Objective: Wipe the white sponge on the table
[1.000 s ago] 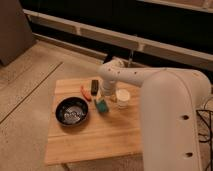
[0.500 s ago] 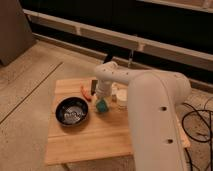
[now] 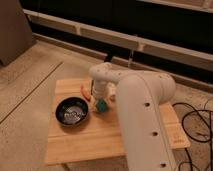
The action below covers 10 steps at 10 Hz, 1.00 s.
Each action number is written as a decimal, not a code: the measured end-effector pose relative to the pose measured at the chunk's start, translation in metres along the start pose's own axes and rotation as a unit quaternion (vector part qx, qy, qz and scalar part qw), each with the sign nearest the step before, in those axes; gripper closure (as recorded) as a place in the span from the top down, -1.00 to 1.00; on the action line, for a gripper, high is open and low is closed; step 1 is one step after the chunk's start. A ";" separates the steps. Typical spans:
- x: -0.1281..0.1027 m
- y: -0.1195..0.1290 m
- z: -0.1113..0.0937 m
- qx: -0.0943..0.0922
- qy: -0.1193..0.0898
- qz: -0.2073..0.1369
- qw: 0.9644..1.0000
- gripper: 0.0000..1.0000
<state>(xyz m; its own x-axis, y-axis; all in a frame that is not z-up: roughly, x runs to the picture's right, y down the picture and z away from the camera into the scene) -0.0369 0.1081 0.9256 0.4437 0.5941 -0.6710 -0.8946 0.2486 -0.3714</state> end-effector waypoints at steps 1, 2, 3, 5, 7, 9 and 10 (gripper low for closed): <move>-0.003 0.001 0.001 0.006 0.005 -0.009 1.000 -0.20; -0.006 0.002 0.001 0.008 0.005 -0.011 1.000 -0.38; -0.007 0.000 0.001 0.011 0.006 -0.010 1.000 -0.62; -0.011 -0.007 0.000 0.016 0.004 0.003 1.000 -0.97; -0.016 -0.022 -0.006 0.016 -0.007 0.031 0.999 -1.00; -0.024 -0.024 -0.005 0.013 -0.012 0.039 0.999 -1.00; -0.029 -0.017 -0.004 0.014 -0.011 0.031 0.999 -1.00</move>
<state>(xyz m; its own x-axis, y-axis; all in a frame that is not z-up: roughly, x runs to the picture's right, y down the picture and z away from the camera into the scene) -0.0343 0.0837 0.9490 0.3860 0.6258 -0.6777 -0.9217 0.2317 -0.3110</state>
